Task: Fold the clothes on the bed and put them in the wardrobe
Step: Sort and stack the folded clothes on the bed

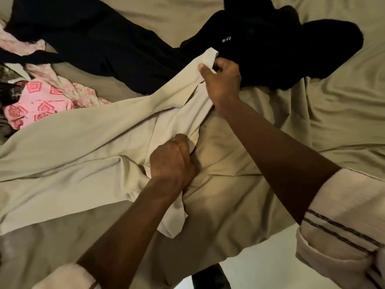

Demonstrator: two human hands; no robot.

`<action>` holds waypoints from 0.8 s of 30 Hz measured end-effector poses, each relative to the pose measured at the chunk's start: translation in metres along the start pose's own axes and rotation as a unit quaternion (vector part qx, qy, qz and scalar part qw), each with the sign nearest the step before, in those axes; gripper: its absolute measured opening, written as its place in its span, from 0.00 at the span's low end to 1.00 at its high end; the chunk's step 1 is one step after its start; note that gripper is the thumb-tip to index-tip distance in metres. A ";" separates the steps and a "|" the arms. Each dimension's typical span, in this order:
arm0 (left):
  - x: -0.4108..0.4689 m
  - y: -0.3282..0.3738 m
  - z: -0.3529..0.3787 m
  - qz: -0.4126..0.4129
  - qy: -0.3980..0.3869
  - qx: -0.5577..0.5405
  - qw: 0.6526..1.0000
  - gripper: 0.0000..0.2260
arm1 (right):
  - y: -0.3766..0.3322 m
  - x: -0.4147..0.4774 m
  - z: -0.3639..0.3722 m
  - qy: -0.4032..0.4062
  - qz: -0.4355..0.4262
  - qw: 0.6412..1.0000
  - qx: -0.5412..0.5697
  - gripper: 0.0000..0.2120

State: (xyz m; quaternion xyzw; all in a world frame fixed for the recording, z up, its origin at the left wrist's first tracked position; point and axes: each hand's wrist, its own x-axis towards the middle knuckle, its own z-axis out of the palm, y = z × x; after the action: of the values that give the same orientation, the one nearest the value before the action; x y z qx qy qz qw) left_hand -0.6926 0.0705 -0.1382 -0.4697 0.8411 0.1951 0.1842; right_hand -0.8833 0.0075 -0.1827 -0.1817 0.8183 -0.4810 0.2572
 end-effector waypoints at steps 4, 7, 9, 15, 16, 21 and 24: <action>-0.013 0.035 -0.024 0.003 -0.037 -0.134 0.990 0.16 | -0.002 0.008 -0.007 -0.019 -0.043 0.998 -0.047 0.11; -0.019 0.073 -0.014 0.004 -0.039 -0.318 0.947 0.16 | -0.004 0.012 -0.012 -0.005 -0.061 0.995 -0.083 0.14; -0.014 0.090 0.003 0.024 -0.083 -0.396 0.914 0.21 | -0.004 0.012 -0.017 -0.004 -0.048 0.995 -0.087 0.13; -0.010 0.091 0.034 0.028 -0.099 -0.477 0.873 0.14 | 0.009 -0.013 -0.039 -0.094 0.028 0.990 -0.104 0.24; -0.013 0.086 0.032 0.014 -0.058 -0.480 0.875 0.11 | 0.013 -0.020 -0.041 -0.099 0.022 0.988 -0.115 0.25; 0.008 0.037 -0.008 0.001 0.247 -0.411 0.878 0.11 | 0.026 -0.017 -0.036 0.031 -0.115 0.993 0.011 0.13; 0.062 0.008 -0.049 0.015 0.292 -0.318 0.902 0.19 | 0.022 -0.004 -0.033 0.055 -0.119 0.991 0.036 0.12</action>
State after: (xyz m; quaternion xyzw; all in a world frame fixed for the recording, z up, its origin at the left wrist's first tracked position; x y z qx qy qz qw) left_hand -0.7364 0.0050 -0.1256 -0.5268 0.7572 0.3093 -0.2313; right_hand -0.9007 0.0435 -0.1878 -0.2418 0.7857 -0.5467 0.1594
